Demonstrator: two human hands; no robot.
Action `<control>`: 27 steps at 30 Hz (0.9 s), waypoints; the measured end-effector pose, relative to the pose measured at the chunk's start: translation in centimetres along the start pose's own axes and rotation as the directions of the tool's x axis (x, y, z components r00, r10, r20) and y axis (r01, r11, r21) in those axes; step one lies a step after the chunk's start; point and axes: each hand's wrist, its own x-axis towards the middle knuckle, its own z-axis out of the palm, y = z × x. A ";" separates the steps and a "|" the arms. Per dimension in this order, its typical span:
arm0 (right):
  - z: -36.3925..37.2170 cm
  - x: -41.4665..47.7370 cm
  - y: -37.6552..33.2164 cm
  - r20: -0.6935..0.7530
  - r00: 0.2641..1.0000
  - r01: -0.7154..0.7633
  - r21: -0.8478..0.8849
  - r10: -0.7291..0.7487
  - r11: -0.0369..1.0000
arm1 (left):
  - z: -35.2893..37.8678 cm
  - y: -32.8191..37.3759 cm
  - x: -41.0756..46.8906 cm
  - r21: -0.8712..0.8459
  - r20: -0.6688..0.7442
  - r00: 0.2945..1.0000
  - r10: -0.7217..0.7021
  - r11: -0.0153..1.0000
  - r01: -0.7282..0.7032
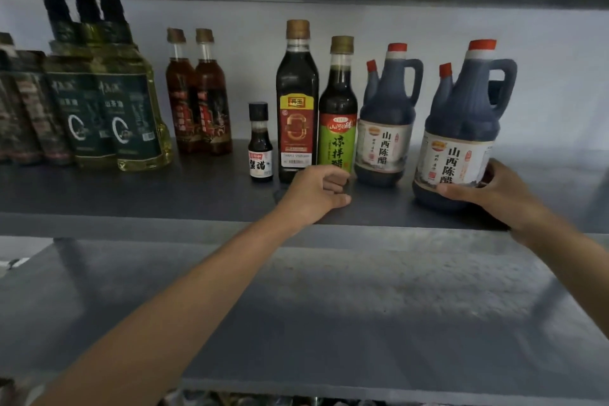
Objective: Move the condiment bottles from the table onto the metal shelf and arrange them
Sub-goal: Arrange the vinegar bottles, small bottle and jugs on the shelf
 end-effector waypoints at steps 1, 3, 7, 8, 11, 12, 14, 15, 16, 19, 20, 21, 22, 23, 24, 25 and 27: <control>0.1 0.2 0.0 -0.011 1.000 -0.013 -0.002 0.013 1.000 | 0.1 0.1 0.1 0.026 0.022 1.000 -0.004 1.000 0.003; 0.1 0.7 -0.1 -0.024 0.999 -0.039 -0.008 0.039 0.999 | 0.5 0.3 0.2 0.119 0.072 0.997 -0.003 0.993 -0.006; 0.2 2.1 -0.1 -0.020 0.997 -0.068 -0.007 0.068 0.998 | 1.0 0.8 0.6 0.221 0.115 0.993 -0.007 0.975 -0.019; 0.3 2.4 0.0 -0.022 0.998 -0.065 0.006 0.065 0.998 | 1.1 0.8 0.8 0.226 0.121 0.993 -0.015 0.974 -0.013; 0.8 3.3 0.1 -0.034 0.998 -0.042 0.029 0.043 0.999 | 1.2 0.7 1.2 0.184 0.108 0.994 -0.033 0.983 0.013; 1.0 3.8 0.2 -0.043 0.998 -0.035 0.027 0.036 0.999 | 1.2 0.8 1.3 0.149 0.068 0.998 -0.018 0.989 0.008; 1.1 4.5 0.4 -0.038 0.998 -0.042 0.010 0.042 0.999 | 0.8 1.0 1.0 0.086 -0.116 0.991 0.066 0.995 -0.056; 1.2 4.7 0.5 -0.023 0.998 -0.052 -0.003 0.052 0.999 | 0.3 1.0 0.7 0.099 -0.249 0.959 0.135 0.989 -0.114; 1.3 4.7 0.6 -0.021 0.998 -0.062 -0.016 0.062 0.998 | -0.6 0.9 0.3 0.136 -0.387 0.899 0.207 0.977 -0.167; 1.8 3.2 0.3 -0.334 0.941 0.037 -0.063 -0.056 0.997 | -4.9 -1.1 0.0 0.187 -0.703 0.655 0.278 0.960 -0.207; 2.3 2.3 -0.2 -0.466 0.861 0.161 -0.130 -0.204 0.978 | -6.6 -2.1 0.2 0.170 -0.740 0.631 0.233 0.972 -0.160; 3.1 1.3 -1.1 -0.521 0.774 0.291 -0.211 -0.359 0.933 | -8.1 -3.2 0.6 0.126 -0.729 0.667 0.155 0.988 -0.092; 4.1 0.5 -2.1 -0.494 0.735 0.387 -0.256 -0.464 0.886 | -9.2 -4.1 1.1 0.048 -0.675 0.736 0.046 0.999 -0.019; 5.4 -0.1 -3.3 -0.413 0.755 0.441 -0.256 -0.510 0.860 | -10.0 -4.9 1.5 -0.057 -0.584 0.809 -0.072 0.997 0.047; 6.9 -0.3 -4.3 -0.309 0.800 0.462 -0.232 -0.515 0.856 | -10.4 -5.5 1.9 -0.181 -0.469 0.866 -0.171 0.979 0.095; 8.4 -0.2 -5.0 -0.213 0.843 0.455 -0.206 -0.494 0.866 | -10.6 -5.9 2.1 -0.303 -0.358 0.901 -0.245 0.943 0.136; 11.0 0.9 -5.8 -0.116 0.896 0.408 -0.167 -0.429 0.897 | -11.0 -6.2 2.6 -0.426 -0.213 0.927 -0.308 0.883 0.196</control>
